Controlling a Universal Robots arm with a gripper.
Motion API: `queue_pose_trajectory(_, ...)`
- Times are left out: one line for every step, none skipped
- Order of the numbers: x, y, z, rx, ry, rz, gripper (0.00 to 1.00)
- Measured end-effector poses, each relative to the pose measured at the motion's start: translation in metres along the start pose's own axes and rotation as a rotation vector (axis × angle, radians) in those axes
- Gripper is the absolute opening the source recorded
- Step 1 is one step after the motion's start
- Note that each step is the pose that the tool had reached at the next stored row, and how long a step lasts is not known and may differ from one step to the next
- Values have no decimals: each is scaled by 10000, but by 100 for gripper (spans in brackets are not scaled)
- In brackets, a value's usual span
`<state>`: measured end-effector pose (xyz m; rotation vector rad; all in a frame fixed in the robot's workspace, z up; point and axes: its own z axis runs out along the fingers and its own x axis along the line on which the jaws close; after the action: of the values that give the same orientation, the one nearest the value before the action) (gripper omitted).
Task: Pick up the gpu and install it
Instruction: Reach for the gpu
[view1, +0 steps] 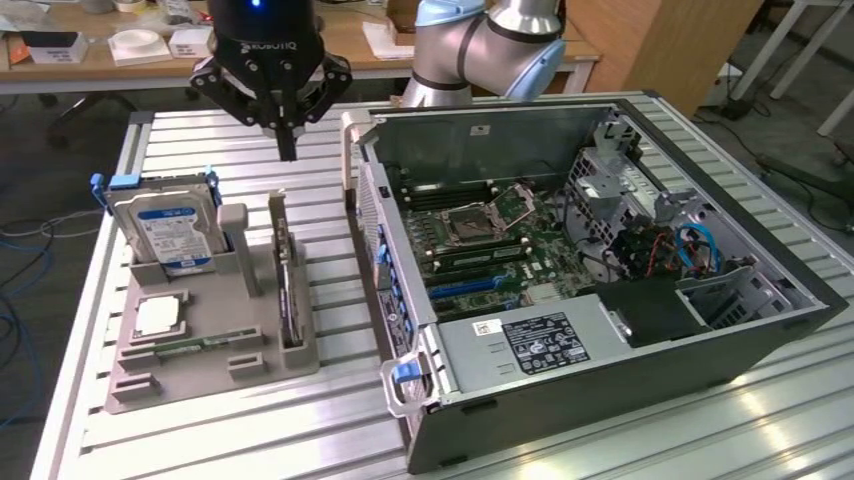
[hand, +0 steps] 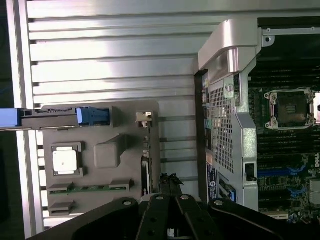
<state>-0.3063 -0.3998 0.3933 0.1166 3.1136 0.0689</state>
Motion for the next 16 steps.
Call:
queue_pose_trajectory(11,-1,-1,1,1,0,10)
queue_pose_trajectory(25,-2,-1,1,1,0,10)
queue_pose_trajectory(36,-4,-1,1,1,0,10)
queue_pose_trajectory(47,-4,-2,1,1,-1,10)
queue_pose_trajectory(57,-5,-2,0,1,0,10)
queue_pose_trajectory(66,-6,-2,1,1,0,10)
queue_pose_trajectory(76,-7,-3,1,1,0,10)
queue_pose_trajectory(86,-8,-3,0,1,-1,10)
queue_pose_trajectory(98,-10,-4,1,1,-1,10)
queue_pose_trajectory(111,-11,-4,1,1,-1,10)
queue_pose_trajectory(123,-12,-4,1,1,-1,10)
queue_pose_trajectory(135,-13,-4,1,1,-1,10)
queue_pose_trajectory(148,-15,-5,1,1,-1,10)
queue_pose_trajectory(161,-16,-5,0,1,0,10)
queue_pose_trajectory(173,-17,-5,1,1,0,10)
queue_pose_trajectory(186,-18,-6,1,1,0,10)
